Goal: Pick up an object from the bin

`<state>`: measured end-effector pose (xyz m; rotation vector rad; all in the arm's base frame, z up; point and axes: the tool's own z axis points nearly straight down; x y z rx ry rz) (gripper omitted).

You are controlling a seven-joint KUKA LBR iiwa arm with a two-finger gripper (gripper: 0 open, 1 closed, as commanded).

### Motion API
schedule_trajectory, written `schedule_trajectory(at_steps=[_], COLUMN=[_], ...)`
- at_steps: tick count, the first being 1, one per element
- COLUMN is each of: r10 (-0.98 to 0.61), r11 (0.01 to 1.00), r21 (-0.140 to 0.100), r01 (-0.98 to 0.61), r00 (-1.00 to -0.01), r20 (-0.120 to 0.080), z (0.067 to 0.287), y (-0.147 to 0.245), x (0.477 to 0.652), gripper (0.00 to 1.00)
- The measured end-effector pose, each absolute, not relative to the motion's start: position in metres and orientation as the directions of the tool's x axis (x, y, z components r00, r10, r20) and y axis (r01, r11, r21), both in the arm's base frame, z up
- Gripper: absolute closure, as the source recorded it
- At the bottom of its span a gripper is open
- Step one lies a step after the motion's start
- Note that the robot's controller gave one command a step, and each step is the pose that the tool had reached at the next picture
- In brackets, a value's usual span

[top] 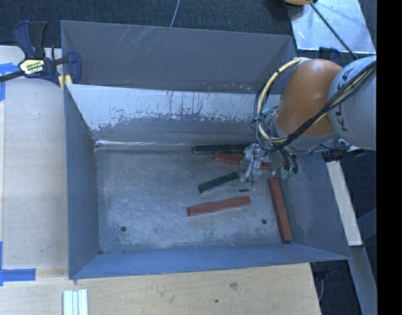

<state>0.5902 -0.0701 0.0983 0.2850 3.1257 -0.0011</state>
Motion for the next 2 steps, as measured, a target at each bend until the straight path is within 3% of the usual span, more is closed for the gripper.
schedule_trajectory(at_steps=[1,2], r10=[0.180,0.180], r11=[0.984,0.984], r21=[-0.001,-0.001], r01=[0.180,0.180], r00=[-0.984,-0.984], r20=[-0.003,-0.003], z=[0.0983,0.0983], y=[-0.0701,-0.0700], x=[0.5902,0.5902], gripper=[0.00,0.00])
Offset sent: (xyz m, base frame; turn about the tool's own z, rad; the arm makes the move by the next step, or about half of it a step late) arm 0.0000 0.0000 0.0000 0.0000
